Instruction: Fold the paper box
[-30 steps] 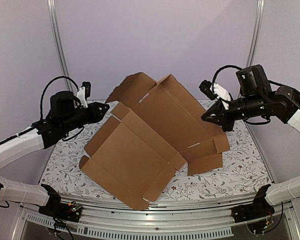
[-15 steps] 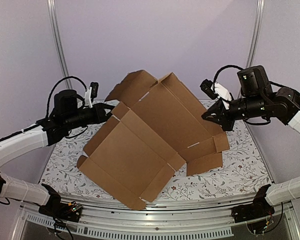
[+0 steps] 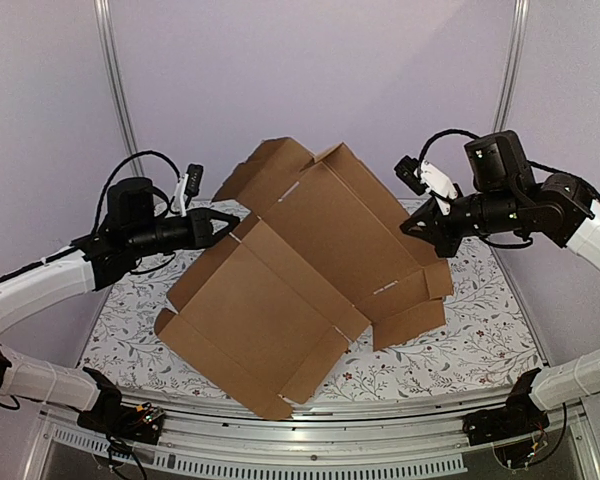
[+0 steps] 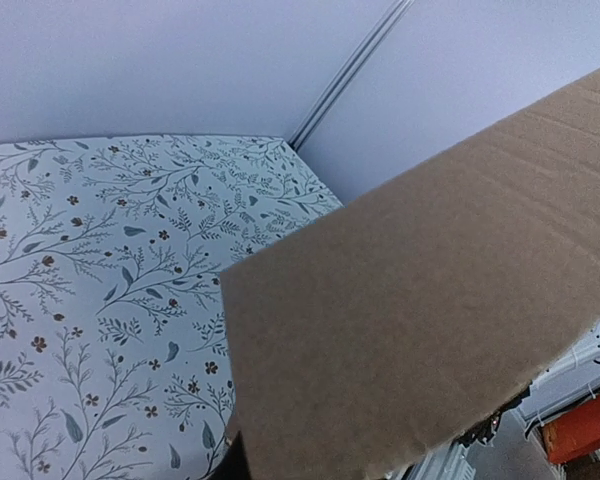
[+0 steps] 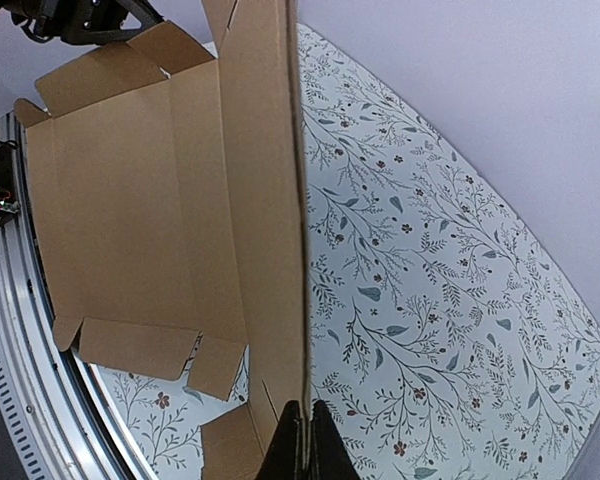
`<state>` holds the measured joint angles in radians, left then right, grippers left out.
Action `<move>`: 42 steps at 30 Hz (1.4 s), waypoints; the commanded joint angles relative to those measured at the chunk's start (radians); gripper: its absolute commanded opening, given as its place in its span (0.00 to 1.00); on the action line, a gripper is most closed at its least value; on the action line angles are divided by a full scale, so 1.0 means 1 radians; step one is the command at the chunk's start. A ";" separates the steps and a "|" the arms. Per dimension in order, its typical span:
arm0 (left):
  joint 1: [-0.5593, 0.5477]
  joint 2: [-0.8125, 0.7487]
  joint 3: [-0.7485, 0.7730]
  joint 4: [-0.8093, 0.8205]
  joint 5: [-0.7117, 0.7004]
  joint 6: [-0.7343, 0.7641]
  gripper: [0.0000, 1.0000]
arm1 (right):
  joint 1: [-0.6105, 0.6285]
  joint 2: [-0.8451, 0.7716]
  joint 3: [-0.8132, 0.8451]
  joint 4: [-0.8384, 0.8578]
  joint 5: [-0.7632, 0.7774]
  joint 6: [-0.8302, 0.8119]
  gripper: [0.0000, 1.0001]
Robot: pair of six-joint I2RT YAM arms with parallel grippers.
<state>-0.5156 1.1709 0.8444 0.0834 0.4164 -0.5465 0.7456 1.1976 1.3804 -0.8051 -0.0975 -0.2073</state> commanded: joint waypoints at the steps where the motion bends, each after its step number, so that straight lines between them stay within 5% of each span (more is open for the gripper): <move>1: 0.009 -0.016 0.037 -0.053 0.050 0.033 0.16 | -0.003 0.015 -0.001 0.053 0.042 0.031 0.00; 12: -0.017 0.032 0.083 -0.142 0.052 0.056 0.16 | -0.003 0.027 0.000 0.067 0.057 0.052 0.00; 42: -0.162 0.083 0.231 -0.360 -0.325 0.152 0.17 | -0.003 0.050 -0.046 0.120 0.124 0.101 0.00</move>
<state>-0.6632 1.2633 1.0542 -0.2562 0.1551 -0.4156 0.7456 1.2541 1.3464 -0.7338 0.0177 -0.1303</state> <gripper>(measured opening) 0.167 0.006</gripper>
